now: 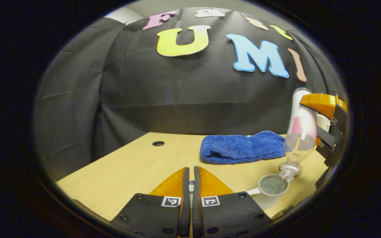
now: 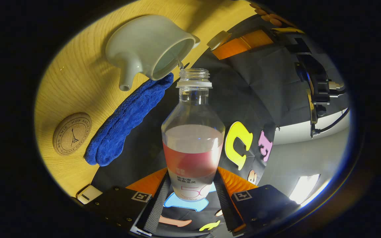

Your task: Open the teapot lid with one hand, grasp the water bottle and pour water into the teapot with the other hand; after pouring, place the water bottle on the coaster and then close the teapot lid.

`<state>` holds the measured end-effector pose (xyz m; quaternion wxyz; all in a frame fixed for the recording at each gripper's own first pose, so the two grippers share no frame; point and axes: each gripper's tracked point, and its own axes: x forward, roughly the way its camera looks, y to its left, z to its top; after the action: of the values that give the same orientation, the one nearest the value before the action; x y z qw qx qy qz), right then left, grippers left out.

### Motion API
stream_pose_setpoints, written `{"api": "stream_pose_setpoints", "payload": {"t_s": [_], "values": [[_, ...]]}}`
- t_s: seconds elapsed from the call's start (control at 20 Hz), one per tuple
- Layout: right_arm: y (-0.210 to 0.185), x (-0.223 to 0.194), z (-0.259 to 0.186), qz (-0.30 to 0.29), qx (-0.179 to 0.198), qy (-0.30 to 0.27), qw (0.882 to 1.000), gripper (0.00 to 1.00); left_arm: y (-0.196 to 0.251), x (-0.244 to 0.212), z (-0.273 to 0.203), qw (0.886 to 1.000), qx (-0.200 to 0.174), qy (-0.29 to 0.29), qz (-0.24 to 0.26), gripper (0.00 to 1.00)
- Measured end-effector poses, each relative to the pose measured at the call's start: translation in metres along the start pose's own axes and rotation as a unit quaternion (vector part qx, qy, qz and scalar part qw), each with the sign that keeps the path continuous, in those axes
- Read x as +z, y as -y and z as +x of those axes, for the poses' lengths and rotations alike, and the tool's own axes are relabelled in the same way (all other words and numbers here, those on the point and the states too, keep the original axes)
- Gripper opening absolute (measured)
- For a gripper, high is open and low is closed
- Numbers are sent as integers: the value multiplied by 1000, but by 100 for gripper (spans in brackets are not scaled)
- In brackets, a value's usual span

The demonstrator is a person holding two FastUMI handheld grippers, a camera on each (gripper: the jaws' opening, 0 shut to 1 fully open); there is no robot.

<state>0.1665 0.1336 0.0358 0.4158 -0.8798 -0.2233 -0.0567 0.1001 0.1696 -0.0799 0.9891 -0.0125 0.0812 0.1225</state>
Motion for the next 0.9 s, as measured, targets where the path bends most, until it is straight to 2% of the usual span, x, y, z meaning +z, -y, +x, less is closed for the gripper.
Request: {"api": "stream_pose_setpoints", "payload": {"t_s": [0.25,0.55,0.8,0.9], "values": [[7,10,1,-24,-11,15,1000,75,0,1,0,1000,-1,1,-2,9],[8,14,2,-27,-11,21,999,75,0,1,0,1000,-2,2,-5,10],[-15,3,-1,58,45,2,997,75,-1,3,-1,1000,0,7,-10,8],[-35,1,-4,127,86,-12,988,75,-1,4,-1,1000,1,9,-12,10]]}}
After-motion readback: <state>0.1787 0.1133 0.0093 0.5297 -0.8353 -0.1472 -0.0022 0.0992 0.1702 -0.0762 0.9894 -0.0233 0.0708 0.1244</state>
